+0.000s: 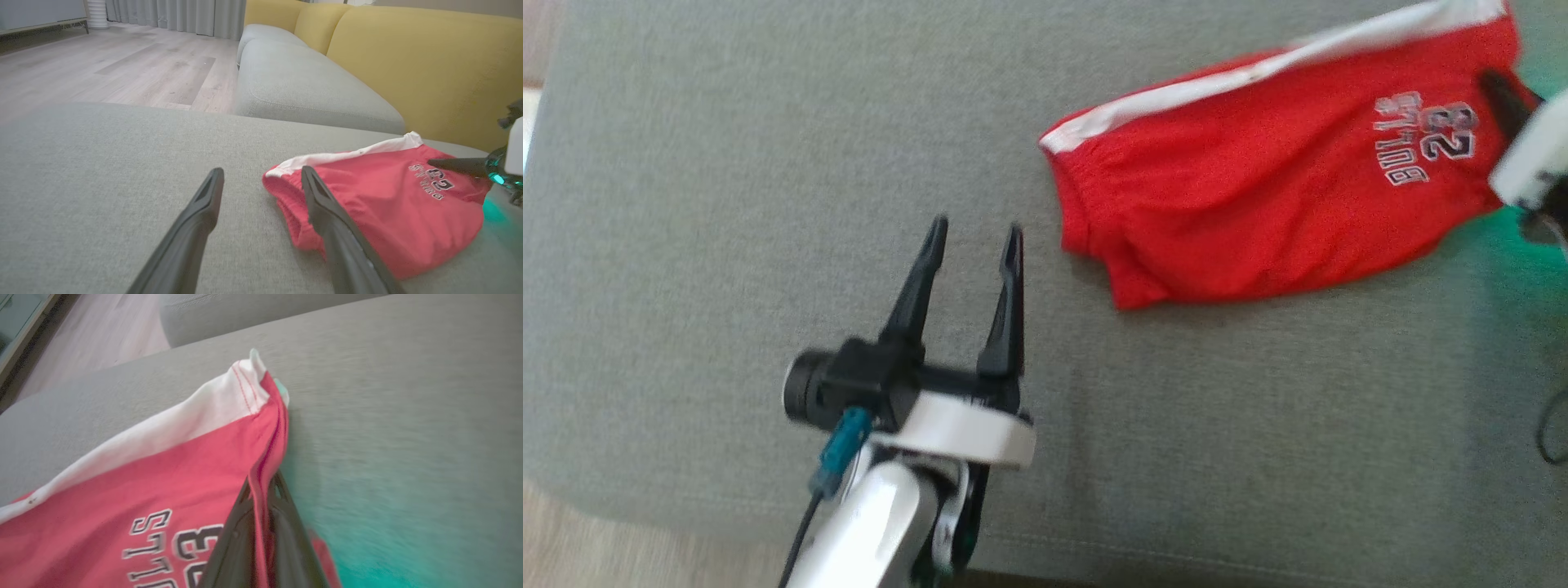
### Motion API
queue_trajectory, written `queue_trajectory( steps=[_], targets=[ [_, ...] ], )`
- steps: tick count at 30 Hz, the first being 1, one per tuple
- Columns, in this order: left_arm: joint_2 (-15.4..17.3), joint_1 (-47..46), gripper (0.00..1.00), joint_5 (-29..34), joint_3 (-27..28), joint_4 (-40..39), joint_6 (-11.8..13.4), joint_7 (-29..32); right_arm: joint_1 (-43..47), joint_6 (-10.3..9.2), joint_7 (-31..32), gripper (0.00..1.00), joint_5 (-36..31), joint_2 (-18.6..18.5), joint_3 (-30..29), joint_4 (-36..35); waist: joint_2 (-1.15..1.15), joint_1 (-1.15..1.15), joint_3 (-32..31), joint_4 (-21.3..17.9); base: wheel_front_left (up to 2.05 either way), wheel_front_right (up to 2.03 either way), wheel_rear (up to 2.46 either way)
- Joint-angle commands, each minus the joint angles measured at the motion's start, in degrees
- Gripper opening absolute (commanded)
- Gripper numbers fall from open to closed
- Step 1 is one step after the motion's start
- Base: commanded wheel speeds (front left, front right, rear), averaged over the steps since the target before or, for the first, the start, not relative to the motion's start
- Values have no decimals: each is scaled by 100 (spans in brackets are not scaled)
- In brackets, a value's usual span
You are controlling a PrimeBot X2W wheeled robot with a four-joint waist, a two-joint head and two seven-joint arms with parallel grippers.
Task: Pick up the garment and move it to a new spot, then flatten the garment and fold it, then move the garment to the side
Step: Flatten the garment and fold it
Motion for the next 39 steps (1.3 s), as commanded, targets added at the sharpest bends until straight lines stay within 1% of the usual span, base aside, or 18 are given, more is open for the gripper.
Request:
queue_trajectory(
  steps=[1, 4, 6, 8, 10, 12, 15, 18, 20, 22, 23, 27, 30, 34, 35, 36, 39],
  targets=[
    [-6, 144, 100, 71, 228, -117, -91, -33, 84, -4, -44, 0, 46, -159, -135, -132, 0, 0, -215, -171, 0, 0, 0],
    [-62, 404, 100, 167, 354, -37, -324, -33, 198, -4, -78, 0, 25, -415, -566, -10, 0, 0, -335, -195, 0, 0, 0],
    [-110, 520, 100, 208, 457, -35, -422, -33, 217, -4, -111, 0, -6, -541, -781, -1, 0, 0, -356, -183, 0, 0, 0],
    [-153, 616, 100, 214, 555, -45, -497, -33, 200, -4, -138, 0, -2, -579, -887, -101, 0, 0, -372, -165, 0, 0, 0],
    [-181, 696, 100, 220, 623, -43, -560, -33, 174, -4, -147, 0, 19, -534, -890, -298, 0, 0, -390, -148, 0, 0, 0],
    [-197, 761, 100, 228, 652, -35, -613, -33, 156, -4, -67, 0, 60, -398, -787, -589, 0, 0, -413, -132, 0, 0, 0],
    [-207, 829, 100, 170, 666, -33, -651, -33, 262, -4, 188, 0, 133, -105, -450, -1163, 0, 0, -467, -102, 0, 0, 0],
    [-209, 846, 100, 57, 659, -75, -613, -33, 434, -4, 485, 0, 174, 310, -8, -1753, 0, 0, -477, -63, 0, 0, 0],
    [-210, 827, 100, 17, 632, -77, -596, -33, 510, -4, 640, 0, 136, 623, 251, -1971, 0, 0, -465, -27, 0, 0, 0],
    [-210, 780, 100, -21, 572, -59, -583, -33, 578, -4, 755, 0, 18, 902, 490, -2033, 0, 0, -459, 37, 0, 0, 0],
    [-210, 780, 100, -21, 572, -59, -583, -33, 578, -4, 755, 0, 18, 902, 490, -2033, 0, 0, -459, 37, 0, 0, 0],
    [-211, 738, 100, -100, 452, -7, -554, -33, 777, -4, 728, 0, -286, 1341, 698, -1922, 0, 0, -502, 210, 0, 0, 0],
    [-211, 777, 100, -120, 451, 47, -526, -33, 849, -4, 593, 0, -455, 1524, 645, -1755, 0, 0, -540, 315, 0, 0, 0],
    [-211, 864, 100, -152, 474, 84, -514, -34, 801, -4, 328, 0, -552, 1680, 393, -1510, 0, 0, -612, 359, 0, 0, 0],
    [-211, 880, 100, -154, 477, 96, -513, -34, 778, -4, 251, 36, -522, 1708, 340, -1456, 0, 0, -636, 354, 0, 0, 0],
    [-211, 898, 100, -155, 479, 113, -518, -34, 763, -4, 182, 100, -465, 1729, 322, -1411, 0, 0, -665, 341, 0, 0, 0],
    [-211, 937, 100, -143, 502, 167, -545, -34, 790, -4, 53, 100, -76, 1762, 369, -1329, 0, 0, -795, 238, 0, 0, 0]
  ],
)
